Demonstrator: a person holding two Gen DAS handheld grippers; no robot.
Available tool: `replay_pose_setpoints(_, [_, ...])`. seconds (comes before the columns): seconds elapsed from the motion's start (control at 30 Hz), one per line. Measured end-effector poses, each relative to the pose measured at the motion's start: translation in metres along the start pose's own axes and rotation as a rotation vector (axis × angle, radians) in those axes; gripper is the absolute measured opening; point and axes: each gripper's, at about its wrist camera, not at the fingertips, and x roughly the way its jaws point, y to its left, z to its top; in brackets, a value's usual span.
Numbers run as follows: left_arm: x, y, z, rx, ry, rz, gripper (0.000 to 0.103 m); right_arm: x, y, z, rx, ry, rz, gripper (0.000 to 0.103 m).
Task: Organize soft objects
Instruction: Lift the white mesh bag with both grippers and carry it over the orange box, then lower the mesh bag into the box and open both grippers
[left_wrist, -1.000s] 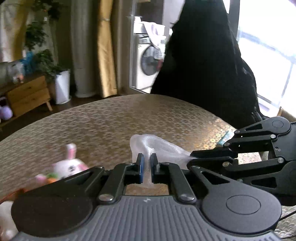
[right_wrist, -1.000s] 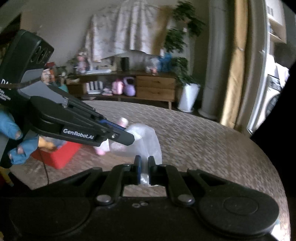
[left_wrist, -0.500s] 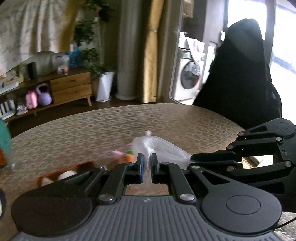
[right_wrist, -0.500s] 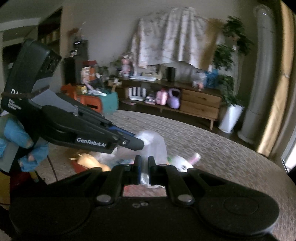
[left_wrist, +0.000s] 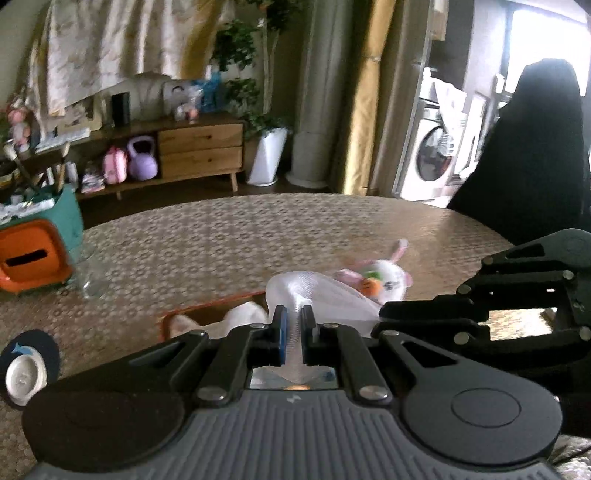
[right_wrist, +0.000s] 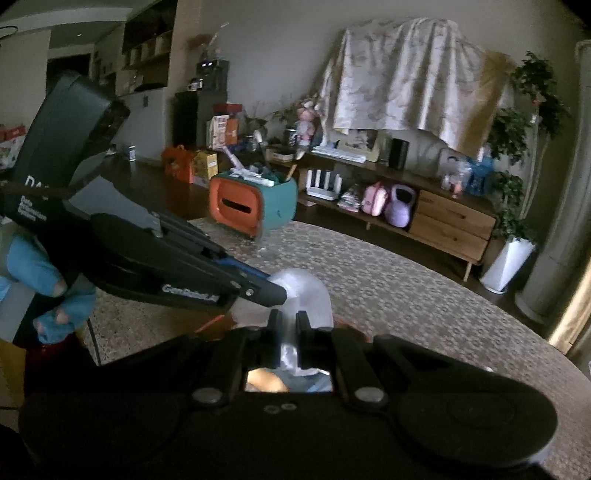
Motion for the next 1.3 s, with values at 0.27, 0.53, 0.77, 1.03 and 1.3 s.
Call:
replay_pose_setpoints(0.27, [0.023, 0.033, -0.02, -0.026, 0.049, 0.045, 0.008, 0.053, 0.011, -0.006, -0.029, 0.046, 0.017, 0.006])
replay_pose_setpoints(0.53, [0.059, 0.049, -0.039, -0.056, 0.119, 0.056, 0.008, 0.09, 0.017, -0.024, -0.04, 0.09, 0.038, 0.006])
replay_pose_setpoints(0.77, [0.073, 0.056, -0.048, -0.063, 0.138, 0.063, 0.008, 0.111, 0.015, -0.037, -0.038, 0.141, 0.041, 0.006])
replay_pose_setpoints(1.03, [0.08, 0.057, -0.054, -0.075, 0.156, 0.052, 0.008, 0.122, 0.01, -0.045, -0.005, 0.167, 0.039, 0.011])
replay_pose_setpoints(1.3, [0.081, 0.055, -0.057, -0.078, 0.162, 0.045, 0.008, 0.128, 0.01, -0.051, 0.03, 0.205, 0.033, 0.021])
